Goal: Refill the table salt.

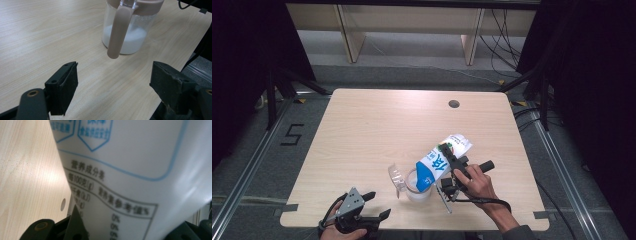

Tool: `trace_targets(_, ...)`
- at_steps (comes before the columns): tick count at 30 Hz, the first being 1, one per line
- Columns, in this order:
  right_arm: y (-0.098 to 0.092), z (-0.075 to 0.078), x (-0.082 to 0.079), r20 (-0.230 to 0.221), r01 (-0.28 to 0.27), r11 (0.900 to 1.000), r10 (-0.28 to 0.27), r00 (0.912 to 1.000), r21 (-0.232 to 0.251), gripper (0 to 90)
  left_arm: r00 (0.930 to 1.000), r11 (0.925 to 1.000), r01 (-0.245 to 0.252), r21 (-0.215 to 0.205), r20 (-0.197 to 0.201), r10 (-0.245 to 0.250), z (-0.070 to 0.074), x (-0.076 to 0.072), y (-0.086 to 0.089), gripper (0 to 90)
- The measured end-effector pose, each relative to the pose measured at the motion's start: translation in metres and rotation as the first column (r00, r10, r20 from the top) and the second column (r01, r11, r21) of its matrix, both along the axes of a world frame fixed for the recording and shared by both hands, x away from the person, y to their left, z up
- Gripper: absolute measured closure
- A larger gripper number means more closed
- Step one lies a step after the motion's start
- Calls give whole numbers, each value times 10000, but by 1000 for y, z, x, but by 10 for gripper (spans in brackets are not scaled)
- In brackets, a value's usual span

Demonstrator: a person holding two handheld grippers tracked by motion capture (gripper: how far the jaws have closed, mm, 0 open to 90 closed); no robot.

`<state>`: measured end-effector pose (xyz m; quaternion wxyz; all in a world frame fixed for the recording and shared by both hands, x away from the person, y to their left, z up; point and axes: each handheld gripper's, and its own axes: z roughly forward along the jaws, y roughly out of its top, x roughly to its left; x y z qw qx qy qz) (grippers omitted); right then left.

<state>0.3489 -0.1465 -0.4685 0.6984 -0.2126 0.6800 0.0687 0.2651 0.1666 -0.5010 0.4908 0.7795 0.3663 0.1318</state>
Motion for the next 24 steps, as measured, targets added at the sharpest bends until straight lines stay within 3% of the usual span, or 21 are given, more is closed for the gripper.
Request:
trace_targets(13, 0, 0, 0, 37, -17, 10000, 17, 10000, -4, 676, 10000, 10000, 7, 38, 7, -7, 0, 0, 0, 216)
trace_targets(15, 1, 3, 0, 244, -192, 9995, 198, 9995, -267, 678, 10000, 10000, -1, 5, 5, 1, 0, 0, 0, 216)
trace_targets(16, 0, 0, 0, 56, -47, 10000, 47, 10000, -28, 678, 10000, 10000, -29, 28, -5, 29, 0, 0, 0, 217)
trace_targets(19, 0, 0, 0, 19, -30, 10000, 30, 10000, -28, 679, 10000, 10000, -57, 65, -14, 57, 0, 0, 0, 216)
trace_targets(22, 0, 2, 0, 85, -104, 9994, 107, 9999, -334, 680, 10000, 10000, 1, 1, 9, -1, 0, 0, 0, 216)
trace_targets(23, 0, 0, 0, 28, -47, 10000, 48, 10000, -49, 681, 10000, 10000, -1, -4, 7, 1, 0, 0, 0, 216)
trace_targets(24, 1, 2, 0, 217, -206, 9993, 212, 9995, -304, 682, 10000, 10000, -23, -14, -1, 23, 0, 0, 0, 216)
